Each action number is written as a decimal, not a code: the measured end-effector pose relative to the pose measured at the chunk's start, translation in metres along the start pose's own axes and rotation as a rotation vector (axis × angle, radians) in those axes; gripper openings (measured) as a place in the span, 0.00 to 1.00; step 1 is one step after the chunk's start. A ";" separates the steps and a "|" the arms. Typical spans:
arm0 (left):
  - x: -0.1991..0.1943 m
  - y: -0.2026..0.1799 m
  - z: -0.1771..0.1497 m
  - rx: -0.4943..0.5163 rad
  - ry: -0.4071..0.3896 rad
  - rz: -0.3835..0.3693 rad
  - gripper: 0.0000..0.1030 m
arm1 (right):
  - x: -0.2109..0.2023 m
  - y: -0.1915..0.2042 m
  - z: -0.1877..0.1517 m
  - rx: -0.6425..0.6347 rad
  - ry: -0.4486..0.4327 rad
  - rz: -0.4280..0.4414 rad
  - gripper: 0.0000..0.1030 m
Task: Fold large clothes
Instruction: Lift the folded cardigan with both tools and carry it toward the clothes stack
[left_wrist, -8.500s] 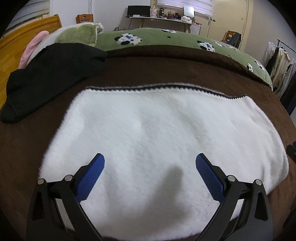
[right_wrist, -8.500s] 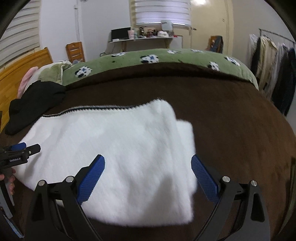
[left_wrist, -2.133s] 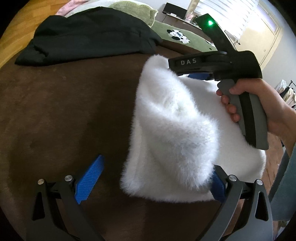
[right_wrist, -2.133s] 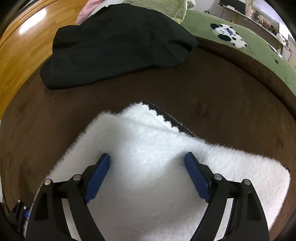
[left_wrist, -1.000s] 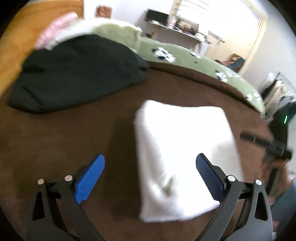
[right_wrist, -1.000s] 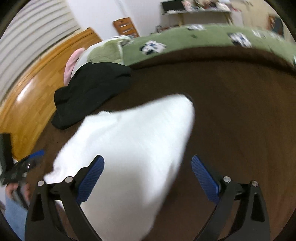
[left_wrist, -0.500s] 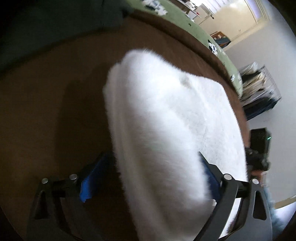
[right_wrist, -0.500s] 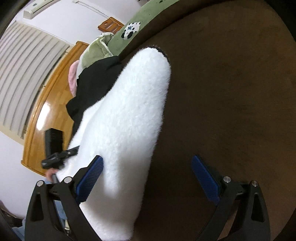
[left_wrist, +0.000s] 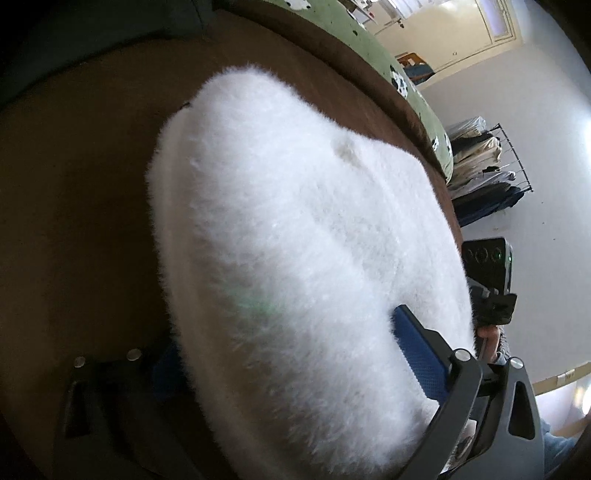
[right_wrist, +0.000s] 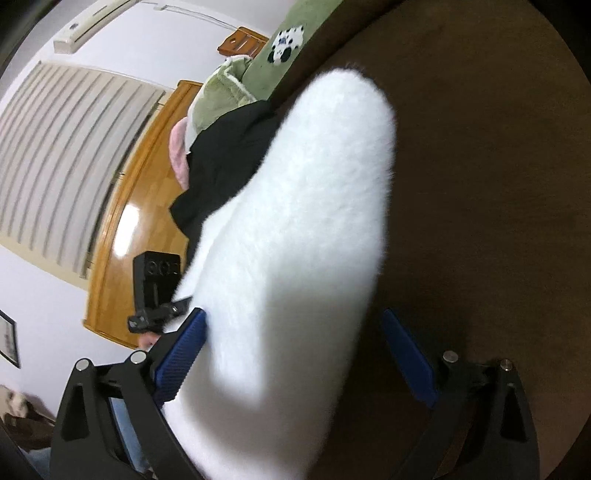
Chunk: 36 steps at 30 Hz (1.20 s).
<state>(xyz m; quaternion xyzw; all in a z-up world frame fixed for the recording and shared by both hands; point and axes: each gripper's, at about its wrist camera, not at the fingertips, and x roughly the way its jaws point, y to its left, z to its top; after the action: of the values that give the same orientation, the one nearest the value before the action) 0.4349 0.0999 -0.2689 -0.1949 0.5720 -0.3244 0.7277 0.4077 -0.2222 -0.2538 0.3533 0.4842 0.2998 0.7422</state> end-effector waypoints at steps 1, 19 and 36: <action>0.000 -0.001 0.001 -0.001 0.001 0.000 0.94 | 0.009 0.005 0.000 -0.020 0.012 -0.004 0.90; -0.012 -0.023 -0.026 -0.010 -0.160 -0.092 0.44 | 0.007 0.062 -0.005 -0.196 0.012 -0.147 0.49; -0.045 -0.087 -0.014 0.080 -0.167 -0.047 0.43 | -0.048 0.106 -0.016 -0.230 -0.044 -0.111 0.48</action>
<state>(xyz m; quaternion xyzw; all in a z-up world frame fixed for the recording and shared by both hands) 0.3937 0.0701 -0.1838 -0.2055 0.4911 -0.3467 0.7723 0.3650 -0.1952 -0.1478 0.2450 0.4487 0.3041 0.8038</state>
